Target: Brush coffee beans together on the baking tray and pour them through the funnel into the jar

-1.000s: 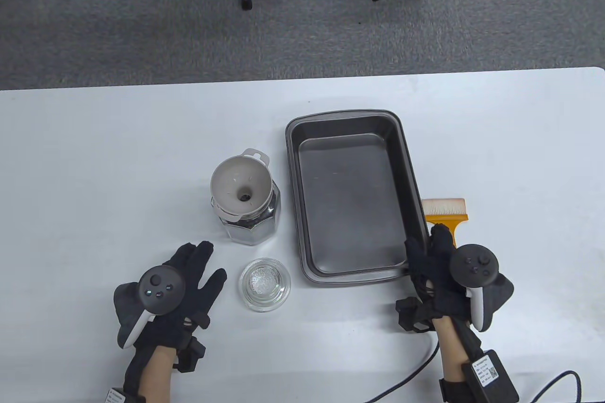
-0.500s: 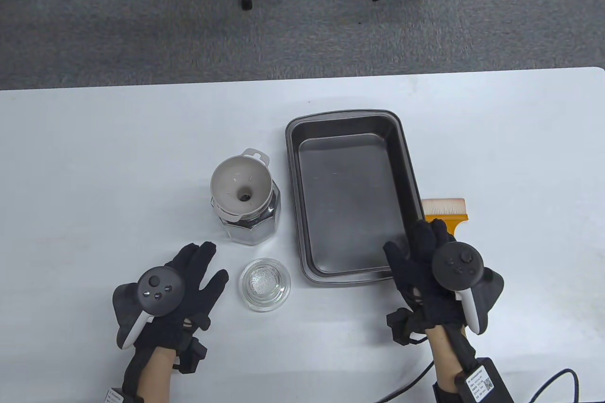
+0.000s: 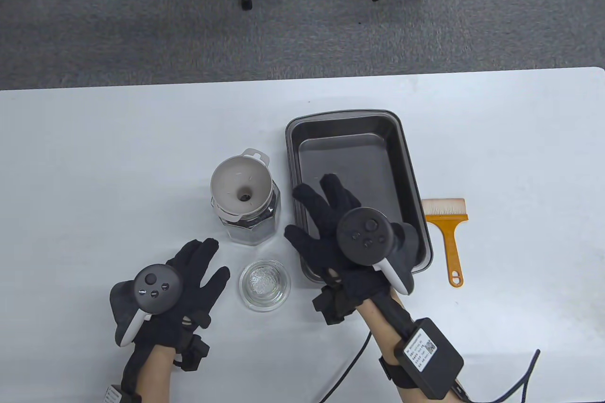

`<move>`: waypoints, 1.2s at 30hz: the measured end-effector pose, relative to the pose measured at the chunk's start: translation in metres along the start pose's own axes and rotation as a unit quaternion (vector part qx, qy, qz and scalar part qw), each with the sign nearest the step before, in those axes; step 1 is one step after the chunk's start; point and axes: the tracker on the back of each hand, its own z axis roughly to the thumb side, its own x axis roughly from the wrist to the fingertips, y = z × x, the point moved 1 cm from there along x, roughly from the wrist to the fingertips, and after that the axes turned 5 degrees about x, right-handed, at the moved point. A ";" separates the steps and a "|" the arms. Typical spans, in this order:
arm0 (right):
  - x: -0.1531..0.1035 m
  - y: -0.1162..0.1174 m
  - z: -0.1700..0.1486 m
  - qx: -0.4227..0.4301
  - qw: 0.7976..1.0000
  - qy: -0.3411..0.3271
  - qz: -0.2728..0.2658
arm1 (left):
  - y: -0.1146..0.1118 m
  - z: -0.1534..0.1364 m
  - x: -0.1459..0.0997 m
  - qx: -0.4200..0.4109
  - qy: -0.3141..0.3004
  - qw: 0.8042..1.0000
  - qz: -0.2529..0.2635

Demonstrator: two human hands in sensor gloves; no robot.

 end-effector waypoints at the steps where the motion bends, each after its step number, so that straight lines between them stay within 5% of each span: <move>1: 0.005 0.005 0.007 -0.006 1.000 -0.003 0.007 | 0.000 0.000 0.000 -0.003 -0.002 1.000 0.000; 21: 0.047 0.062 0.021 -0.080 0.995 0.026 0.060 | 0.001 0.005 0.003 -0.016 -0.017 1.000 -0.007; 36: 0.049 0.060 0.017 -0.075 0.997 0.022 0.023 | 0.001 0.006 0.003 -0.011 -0.013 1.000 -0.011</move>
